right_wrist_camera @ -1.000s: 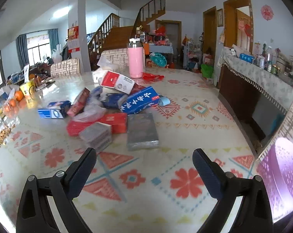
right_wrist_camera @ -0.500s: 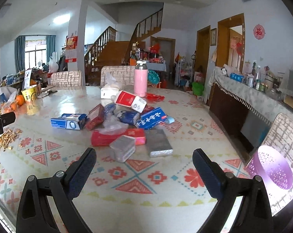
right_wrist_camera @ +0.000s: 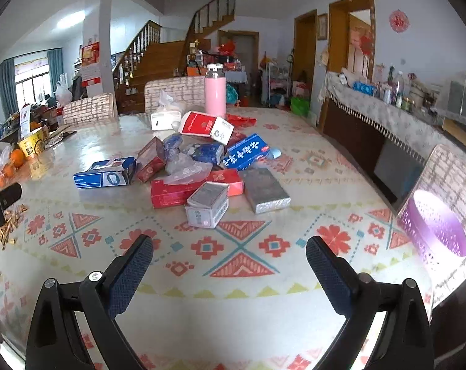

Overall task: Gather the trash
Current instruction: 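Move both tools toward the pile of boxes on the table, then grasp the blue-and-white toothpaste box with left tool while right tool grasps the small white box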

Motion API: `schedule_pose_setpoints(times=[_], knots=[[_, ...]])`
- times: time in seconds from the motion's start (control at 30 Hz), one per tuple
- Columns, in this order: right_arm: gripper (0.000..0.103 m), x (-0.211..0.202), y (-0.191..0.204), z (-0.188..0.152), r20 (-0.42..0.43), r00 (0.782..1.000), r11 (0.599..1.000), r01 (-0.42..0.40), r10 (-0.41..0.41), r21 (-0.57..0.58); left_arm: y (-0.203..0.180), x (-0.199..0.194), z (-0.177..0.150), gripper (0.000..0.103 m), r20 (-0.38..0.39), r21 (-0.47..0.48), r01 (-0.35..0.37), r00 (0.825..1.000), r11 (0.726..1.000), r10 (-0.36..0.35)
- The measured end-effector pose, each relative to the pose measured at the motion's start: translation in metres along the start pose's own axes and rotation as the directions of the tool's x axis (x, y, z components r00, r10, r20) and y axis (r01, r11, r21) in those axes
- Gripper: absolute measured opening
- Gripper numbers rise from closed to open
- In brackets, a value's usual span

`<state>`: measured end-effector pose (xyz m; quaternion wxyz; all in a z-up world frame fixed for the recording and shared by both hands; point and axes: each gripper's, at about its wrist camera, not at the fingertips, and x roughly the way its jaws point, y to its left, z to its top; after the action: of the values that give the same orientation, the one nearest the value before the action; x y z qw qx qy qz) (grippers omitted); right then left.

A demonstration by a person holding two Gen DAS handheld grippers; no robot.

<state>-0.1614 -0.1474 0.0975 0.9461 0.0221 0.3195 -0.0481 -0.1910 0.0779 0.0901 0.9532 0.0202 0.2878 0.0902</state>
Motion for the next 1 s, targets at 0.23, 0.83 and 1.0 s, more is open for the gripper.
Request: schedule_pose_setpoints(times=[0.23,0.83,1.0], knots=[[0.101,0.009,0.022,0.011,-0.035,0.999,1.000,-0.026,0.026,0.000,0.010,0.013,0.006,0.103,-0.013,0.022,0.033,0.999,0.999,-0.033],[0.100,0.066,0.010,0.034,-0.140,0.975,0.985,-0.175,0.174,0.002,0.025,0.036,0.038,0.103,-0.050,0.118,0.113,0.993,0.987,-0.108],[0.093,0.096,-0.006,0.037,-0.213,0.953,0.976,-0.204,0.216,0.079,-0.002,0.074,0.065,0.103,-0.104,0.211,0.179,0.982,0.961,-0.160]])
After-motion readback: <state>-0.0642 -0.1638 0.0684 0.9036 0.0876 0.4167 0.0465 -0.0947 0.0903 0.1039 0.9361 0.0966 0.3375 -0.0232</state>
